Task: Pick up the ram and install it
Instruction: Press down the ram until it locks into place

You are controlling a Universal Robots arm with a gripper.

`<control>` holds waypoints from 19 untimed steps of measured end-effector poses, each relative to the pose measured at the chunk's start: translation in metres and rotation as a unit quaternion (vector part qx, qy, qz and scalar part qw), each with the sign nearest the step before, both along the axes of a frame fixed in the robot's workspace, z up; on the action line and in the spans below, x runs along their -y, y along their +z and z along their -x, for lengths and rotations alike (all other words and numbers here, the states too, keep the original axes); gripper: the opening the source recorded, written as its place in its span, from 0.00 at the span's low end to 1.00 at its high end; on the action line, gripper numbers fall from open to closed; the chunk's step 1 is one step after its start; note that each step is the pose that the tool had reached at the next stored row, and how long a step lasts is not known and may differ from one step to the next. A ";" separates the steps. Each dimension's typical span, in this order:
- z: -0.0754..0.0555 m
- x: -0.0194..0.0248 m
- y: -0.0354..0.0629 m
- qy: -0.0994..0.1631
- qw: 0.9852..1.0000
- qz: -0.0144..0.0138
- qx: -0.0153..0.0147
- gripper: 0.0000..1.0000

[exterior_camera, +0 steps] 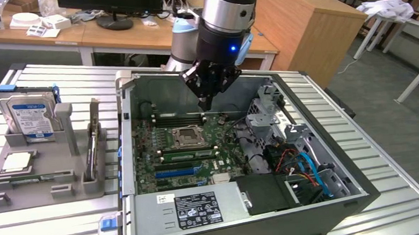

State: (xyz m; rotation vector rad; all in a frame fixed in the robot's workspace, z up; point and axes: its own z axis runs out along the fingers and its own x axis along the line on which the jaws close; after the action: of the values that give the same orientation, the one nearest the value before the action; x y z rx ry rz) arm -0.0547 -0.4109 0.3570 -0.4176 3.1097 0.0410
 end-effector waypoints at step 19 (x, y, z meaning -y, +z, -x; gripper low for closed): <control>0.000 0.0000 -0.0002 -0.106 0.994 0.000 0.000 0.11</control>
State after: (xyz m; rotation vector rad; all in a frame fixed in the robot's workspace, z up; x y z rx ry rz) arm -0.0547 -0.4109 0.3568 -0.0850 3.1338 0.0401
